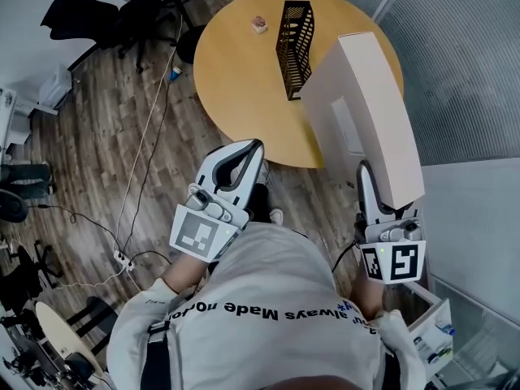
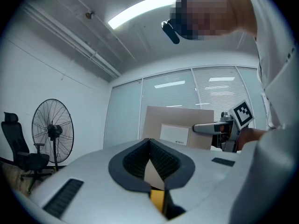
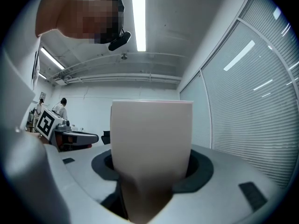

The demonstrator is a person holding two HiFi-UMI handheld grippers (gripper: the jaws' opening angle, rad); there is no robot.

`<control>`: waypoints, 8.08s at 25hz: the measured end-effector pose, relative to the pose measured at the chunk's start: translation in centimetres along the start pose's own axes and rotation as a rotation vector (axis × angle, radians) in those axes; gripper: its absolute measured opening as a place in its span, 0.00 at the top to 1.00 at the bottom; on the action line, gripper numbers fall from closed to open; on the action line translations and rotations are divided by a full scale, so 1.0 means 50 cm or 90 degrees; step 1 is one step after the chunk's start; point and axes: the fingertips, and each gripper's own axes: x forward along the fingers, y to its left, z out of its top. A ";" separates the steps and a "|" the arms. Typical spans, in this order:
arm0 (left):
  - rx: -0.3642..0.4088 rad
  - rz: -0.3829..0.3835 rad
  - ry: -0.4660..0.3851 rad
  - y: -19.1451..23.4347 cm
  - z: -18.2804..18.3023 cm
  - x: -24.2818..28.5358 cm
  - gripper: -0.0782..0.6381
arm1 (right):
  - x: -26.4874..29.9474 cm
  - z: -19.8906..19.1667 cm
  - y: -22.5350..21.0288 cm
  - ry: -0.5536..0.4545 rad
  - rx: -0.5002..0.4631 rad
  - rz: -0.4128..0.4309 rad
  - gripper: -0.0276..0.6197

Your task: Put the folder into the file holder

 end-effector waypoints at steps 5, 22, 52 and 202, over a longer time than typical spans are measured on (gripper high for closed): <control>-0.002 -0.001 -0.004 0.043 0.002 0.040 0.86 | 0.055 -0.001 -0.019 0.003 -0.003 -0.005 0.51; -0.017 -0.012 0.003 0.183 -0.019 0.174 0.86 | 0.237 -0.017 -0.074 0.019 0.000 -0.024 0.51; -0.032 -0.038 -0.002 0.421 -0.019 0.327 0.86 | 0.526 -0.059 -0.126 0.052 0.018 -0.085 0.51; -0.054 -0.007 0.025 0.495 -0.079 0.306 0.86 | 0.707 -0.417 -0.123 0.083 0.055 -0.104 0.51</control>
